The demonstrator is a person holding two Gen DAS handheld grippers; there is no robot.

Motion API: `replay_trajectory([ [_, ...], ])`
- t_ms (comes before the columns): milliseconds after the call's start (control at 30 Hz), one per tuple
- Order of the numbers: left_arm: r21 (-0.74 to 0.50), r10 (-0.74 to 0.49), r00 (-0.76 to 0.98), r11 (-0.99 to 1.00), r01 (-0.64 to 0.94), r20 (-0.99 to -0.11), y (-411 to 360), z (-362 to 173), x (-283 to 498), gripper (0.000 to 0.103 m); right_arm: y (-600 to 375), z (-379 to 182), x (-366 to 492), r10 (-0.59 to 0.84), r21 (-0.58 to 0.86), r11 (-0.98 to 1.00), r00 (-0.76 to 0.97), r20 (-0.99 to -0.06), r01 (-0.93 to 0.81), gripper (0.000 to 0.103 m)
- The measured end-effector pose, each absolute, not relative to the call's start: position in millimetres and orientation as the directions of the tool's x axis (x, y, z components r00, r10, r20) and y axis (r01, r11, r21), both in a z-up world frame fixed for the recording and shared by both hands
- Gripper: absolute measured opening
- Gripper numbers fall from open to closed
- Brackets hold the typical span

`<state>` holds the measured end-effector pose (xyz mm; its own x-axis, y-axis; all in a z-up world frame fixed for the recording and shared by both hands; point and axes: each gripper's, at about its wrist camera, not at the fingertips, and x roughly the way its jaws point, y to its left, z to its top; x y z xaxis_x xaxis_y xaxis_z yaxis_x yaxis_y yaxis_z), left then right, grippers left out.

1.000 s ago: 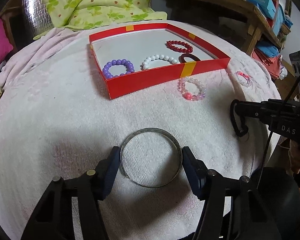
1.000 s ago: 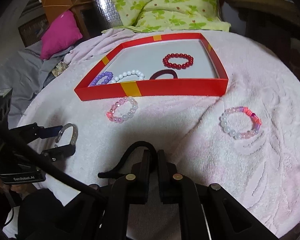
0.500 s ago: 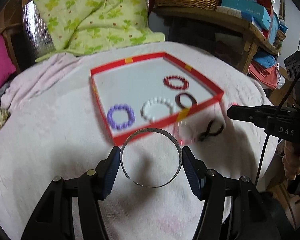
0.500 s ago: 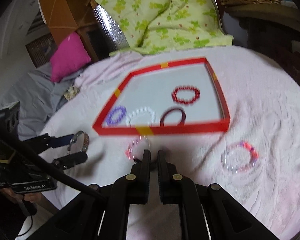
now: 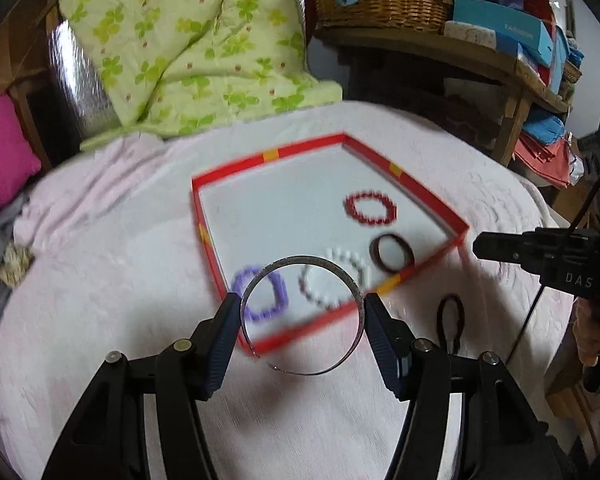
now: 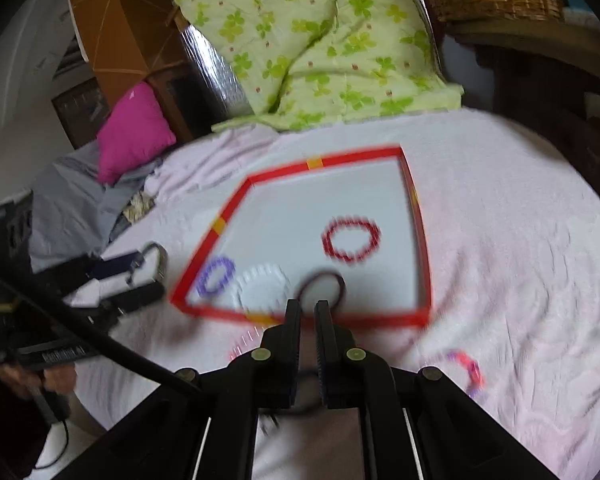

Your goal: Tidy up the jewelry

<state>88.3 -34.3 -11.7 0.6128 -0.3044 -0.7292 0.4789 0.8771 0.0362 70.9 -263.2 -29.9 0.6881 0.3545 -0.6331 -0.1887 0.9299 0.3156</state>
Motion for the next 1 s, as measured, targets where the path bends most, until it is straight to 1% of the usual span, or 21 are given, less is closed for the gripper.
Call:
replay_trajectory([
  [100, 0.008, -0.297, 0.585, 0.887, 0.461, -0.755, -29.3, -25.5, 77.4, 0.063, -266.2, -47.3, 63.9, 0.357, 0.321, 0.929, 0.663, -0.658, -0.182, 0.008],
  [133, 0.005, -0.293, 0.579, 0.889, 0.457, -0.761, -27.8, -28.2, 73.8, 0.063, -266.3, -51.7, 63.2, 0.356, 0.321, 0.930, 0.657, -0.664, -0.179, 0.011],
  [167, 0.002, -0.288, 0.571, 0.892, 0.451, -0.769, -26.4, -30.9, 70.7, 0.063, -266.7, -55.4, 63.7, 0.357, 0.324, 0.929, 0.654, -0.667, -0.177, 0.018],
  [200, -0.001, -0.281, 0.566, 0.896, 0.443, -0.775, -24.8, -32.8, 67.7, 0.063, -267.0, -58.0, 64.3, 0.355, 0.324, 0.930, 0.653, -0.669, -0.174, 0.022],
  [267, -0.001, -0.276, 0.566, 0.900, 0.437, -0.777, -23.4, -33.3, 62.8, 0.063, -264.5, -64.6, 69.1, 0.347, 0.314, 0.934, 0.637, -0.689, -0.169, 0.036],
  [400, 0.006, -0.265, 0.575, 0.905, 0.425, -0.774, -22.1, -30.9, 58.4, 0.063, -254.2, -79.6, 75.2, 0.347, 0.295, 0.937, 0.589, -0.730, -0.187, 0.037],
  [500, 0.017, -0.261, 0.585, 0.905, 0.426, -0.767, -24.3, -27.7, 58.1, 0.063, -241.9, -86.1, 73.2, 0.304, 0.221, 0.952, 0.586, -0.751, -0.211, 0.035],
  [567, 0.027, -0.259, 0.594, 0.903, 0.428, -0.762, -25.6, -24.8, 56.8, 0.063, -234.4, -85.9, 69.9, 0.279, 0.173, 0.957, 0.590, -0.757, -0.231, 0.007],
  [667, 0.039, -0.257, 0.606, 0.902, 0.431, -0.752, -26.8, -20.1, 55.1, 0.063, -231.6, -83.4, 65.5, 0.254, 0.143, 0.964, 0.606, -0.754, -0.226, 0.007],
  [800, 0.056, -0.241, 0.619, 0.905, 0.421, -0.748, -26.8, -15.1, 57.0, 0.063, -229.5, -70.3, 59.8, 0.270, 0.149, 0.959, 0.628, -0.730, -0.241, 0.007],
  [1000, 0.076, -0.226, 0.635, 0.908, 0.412, -0.739, -28.3, -8.8, 63.2, 0.063, -227.4, -33.9, 54.1, 0.318, 0.171, 0.946, 0.681, -0.660, -0.276, 0.007],
])
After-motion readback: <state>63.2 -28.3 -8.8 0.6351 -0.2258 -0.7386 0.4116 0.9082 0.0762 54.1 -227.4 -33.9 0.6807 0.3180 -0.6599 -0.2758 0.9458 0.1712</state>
